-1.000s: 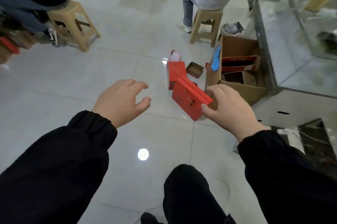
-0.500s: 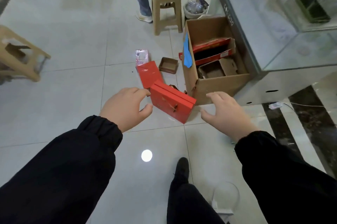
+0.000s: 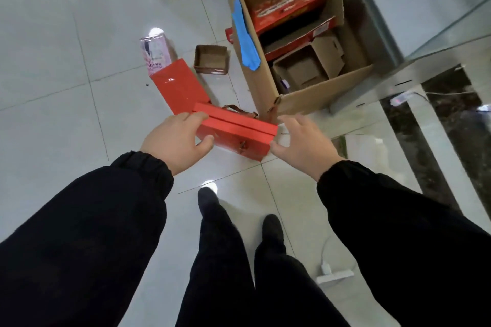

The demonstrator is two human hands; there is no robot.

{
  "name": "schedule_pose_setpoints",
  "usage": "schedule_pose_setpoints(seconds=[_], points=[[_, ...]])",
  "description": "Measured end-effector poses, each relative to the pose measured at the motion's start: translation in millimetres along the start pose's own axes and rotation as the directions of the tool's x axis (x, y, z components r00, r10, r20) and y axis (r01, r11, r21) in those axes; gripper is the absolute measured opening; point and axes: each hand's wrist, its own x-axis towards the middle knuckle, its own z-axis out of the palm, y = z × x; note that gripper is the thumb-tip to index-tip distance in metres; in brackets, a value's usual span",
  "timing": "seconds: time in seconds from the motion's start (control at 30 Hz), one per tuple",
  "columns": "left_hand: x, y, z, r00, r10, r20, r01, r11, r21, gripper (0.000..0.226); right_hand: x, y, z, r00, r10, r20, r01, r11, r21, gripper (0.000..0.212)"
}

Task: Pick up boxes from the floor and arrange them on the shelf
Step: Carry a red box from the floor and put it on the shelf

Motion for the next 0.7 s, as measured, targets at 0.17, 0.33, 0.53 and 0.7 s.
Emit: schedule_pose_setpoints(seconds=[0.17,0.33,0.53,0.7], points=[[96.9,-55.2,38.4,0.989,-0.091,0.116,0.120,0.956,-0.269,0.052,72.9,14.0,48.0,0.930,0.359,0.081,-0.357,0.827,0.435,0.060],[180.4,-124.6,104.2,0.936,-0.254,0.243,0.340,0.827,-0.447,0.062,157.3,58.0,130.9,0.787,0.593,0.170,-0.545,0.541,0.641,0.064],[270.0,-201.2,219.1,0.866,-0.396,0.306,0.500,0.685,-0.530,0.097,242.6,130.0,241.9,0.722,0.625,0.297,-0.618,0.390,0.682,0.081],[334.4,-207.7,294.2,0.838,-0.412,0.358,0.527,0.444,-0.724,0.076,289.8,164.2,299.2,0.736,0.595,0.322,-0.584,0.319,0.746,0.047]])
